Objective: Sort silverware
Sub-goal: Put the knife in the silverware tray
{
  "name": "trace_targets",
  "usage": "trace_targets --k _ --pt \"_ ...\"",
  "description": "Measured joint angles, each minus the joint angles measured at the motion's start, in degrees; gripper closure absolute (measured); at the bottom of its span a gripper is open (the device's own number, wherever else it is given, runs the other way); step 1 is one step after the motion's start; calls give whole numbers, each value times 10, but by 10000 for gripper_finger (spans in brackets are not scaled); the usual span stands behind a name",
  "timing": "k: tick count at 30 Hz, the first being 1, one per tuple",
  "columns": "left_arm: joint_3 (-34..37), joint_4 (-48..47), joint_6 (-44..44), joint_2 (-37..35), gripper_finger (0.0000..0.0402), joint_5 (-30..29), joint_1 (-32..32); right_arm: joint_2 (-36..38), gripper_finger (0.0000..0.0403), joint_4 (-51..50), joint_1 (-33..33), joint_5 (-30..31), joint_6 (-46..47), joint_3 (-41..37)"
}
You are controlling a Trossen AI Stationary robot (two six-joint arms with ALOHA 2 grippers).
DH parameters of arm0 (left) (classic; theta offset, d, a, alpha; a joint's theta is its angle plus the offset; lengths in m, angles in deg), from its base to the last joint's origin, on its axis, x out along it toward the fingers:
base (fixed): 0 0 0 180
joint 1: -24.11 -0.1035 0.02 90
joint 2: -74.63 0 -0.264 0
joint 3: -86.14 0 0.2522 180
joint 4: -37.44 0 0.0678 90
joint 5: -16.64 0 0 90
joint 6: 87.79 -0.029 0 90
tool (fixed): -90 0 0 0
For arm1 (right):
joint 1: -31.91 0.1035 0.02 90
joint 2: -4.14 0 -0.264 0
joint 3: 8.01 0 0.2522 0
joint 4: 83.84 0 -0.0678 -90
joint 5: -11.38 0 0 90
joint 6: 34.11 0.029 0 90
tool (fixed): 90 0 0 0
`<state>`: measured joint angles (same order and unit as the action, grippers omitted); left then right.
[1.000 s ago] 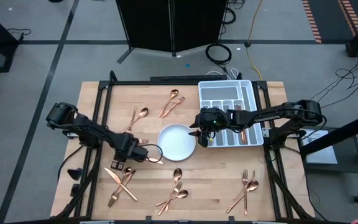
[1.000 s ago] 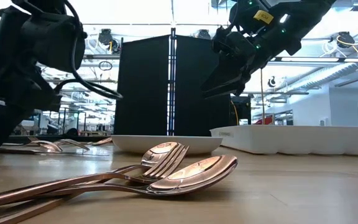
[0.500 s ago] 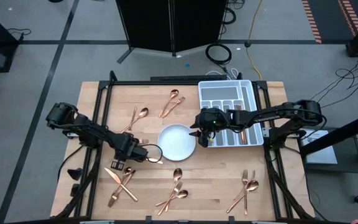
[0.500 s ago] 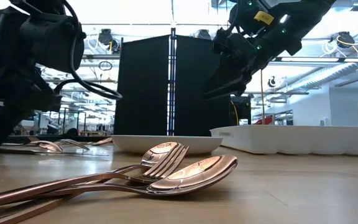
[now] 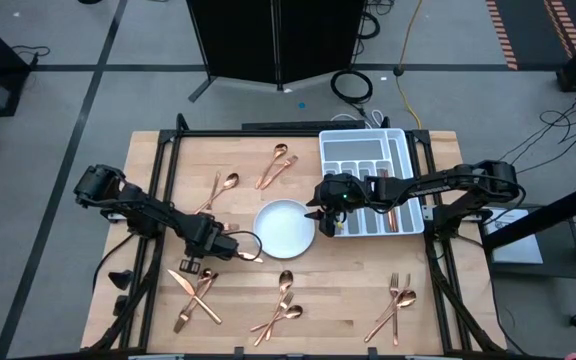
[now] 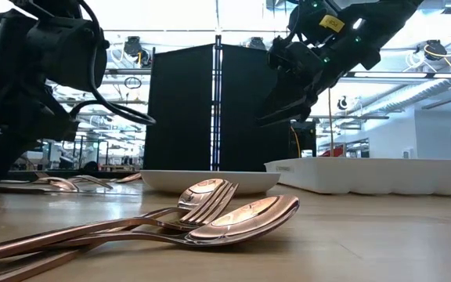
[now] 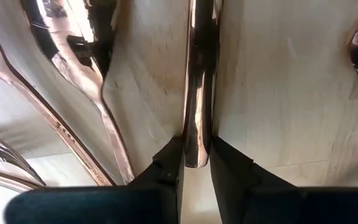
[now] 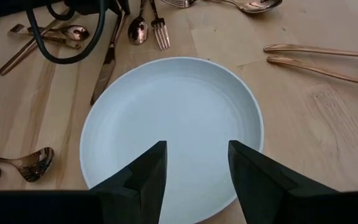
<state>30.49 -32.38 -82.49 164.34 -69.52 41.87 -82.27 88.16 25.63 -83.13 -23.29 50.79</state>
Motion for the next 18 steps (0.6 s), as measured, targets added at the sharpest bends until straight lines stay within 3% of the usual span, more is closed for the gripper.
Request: trace_targets --k 6,18 --pt "-12 -4 -1 -1 397 6 0 0 241 0 0 0 5 0" --pt "-10 9 10 -105 401 11 0 0 241 1 0 0 10 0"
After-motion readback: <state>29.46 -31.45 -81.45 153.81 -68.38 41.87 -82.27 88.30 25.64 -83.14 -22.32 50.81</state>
